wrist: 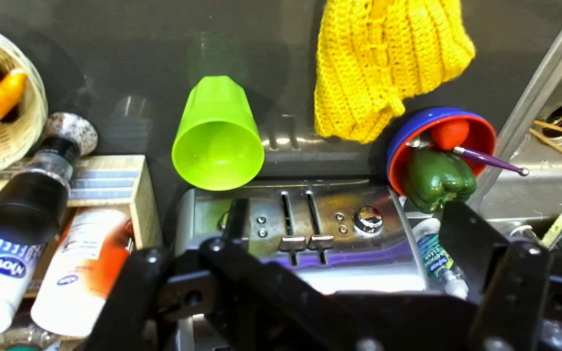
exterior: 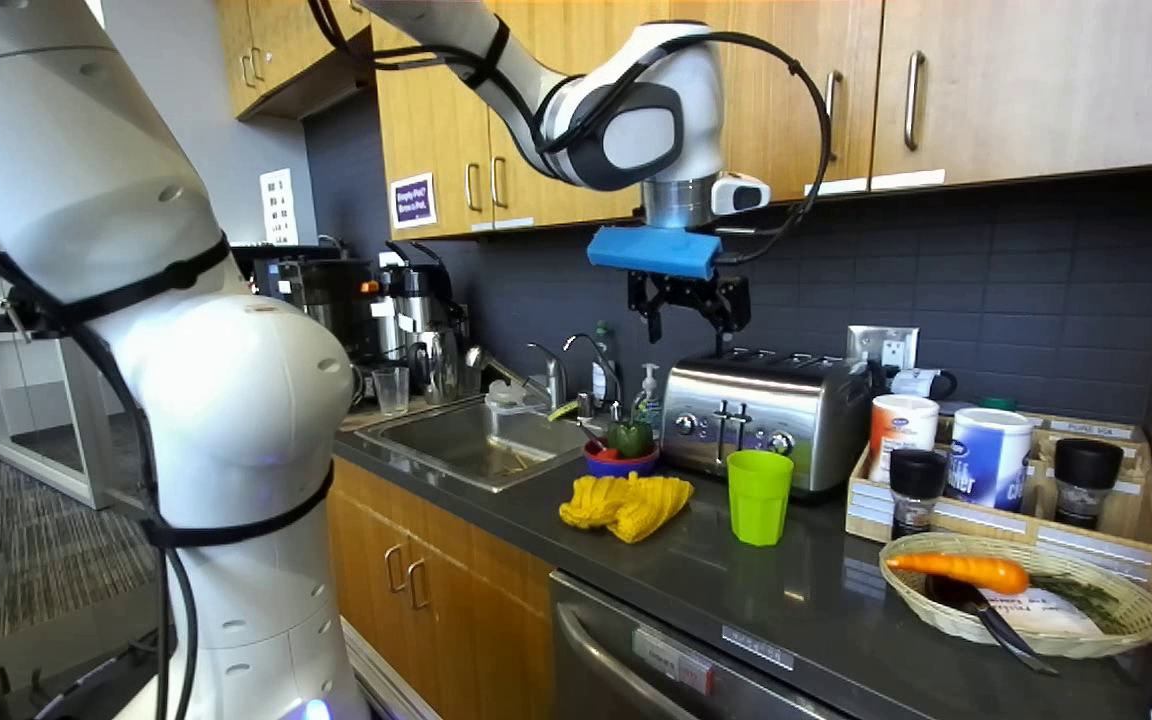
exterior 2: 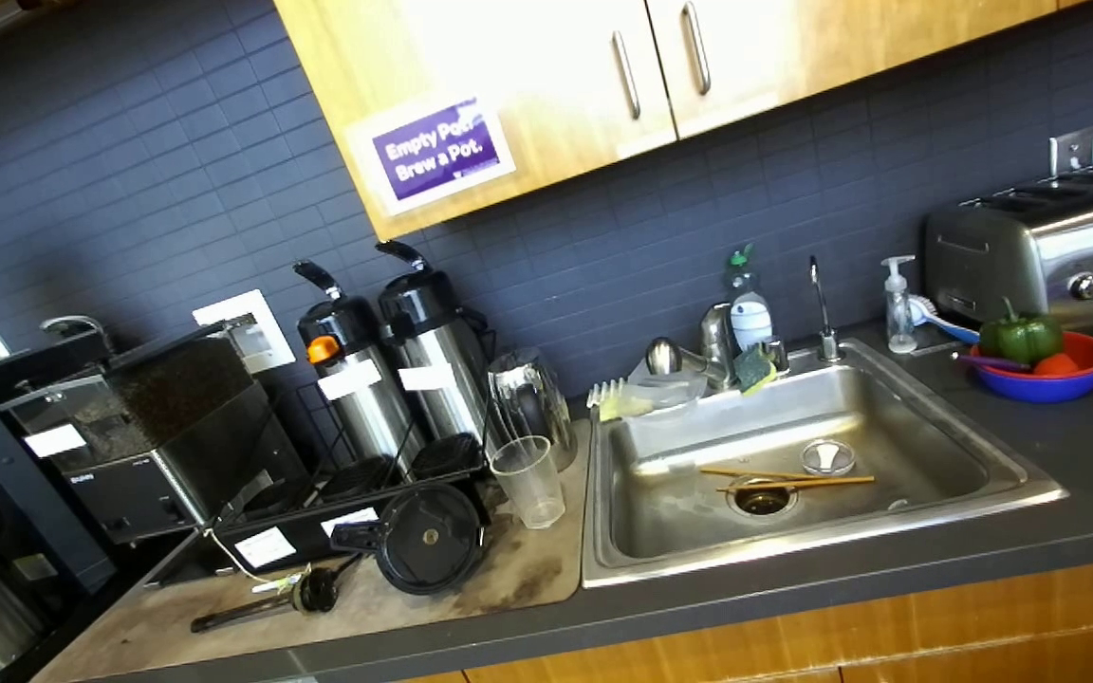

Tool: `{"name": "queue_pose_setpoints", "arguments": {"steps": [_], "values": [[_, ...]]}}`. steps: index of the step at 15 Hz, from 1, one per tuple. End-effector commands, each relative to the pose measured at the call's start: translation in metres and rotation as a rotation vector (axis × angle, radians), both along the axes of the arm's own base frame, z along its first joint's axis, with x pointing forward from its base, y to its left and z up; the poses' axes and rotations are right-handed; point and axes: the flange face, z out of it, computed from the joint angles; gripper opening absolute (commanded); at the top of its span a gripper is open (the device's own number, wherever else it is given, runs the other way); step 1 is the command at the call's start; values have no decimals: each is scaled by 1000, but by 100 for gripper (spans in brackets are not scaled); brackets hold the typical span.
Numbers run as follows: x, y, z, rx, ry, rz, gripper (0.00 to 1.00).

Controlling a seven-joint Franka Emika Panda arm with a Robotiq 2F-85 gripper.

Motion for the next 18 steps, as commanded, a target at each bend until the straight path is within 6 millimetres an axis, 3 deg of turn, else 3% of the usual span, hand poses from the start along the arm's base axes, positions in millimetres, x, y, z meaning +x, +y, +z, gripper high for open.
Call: {"name": "queue_pose_setpoints", "arguments": {"steps": [1,6,18], "values": [[-1,1,-17,-41,-107,89,100],[6,0,-52,-31,-129,135,100],[26,-5,-112,13,-20,163,100]]}}
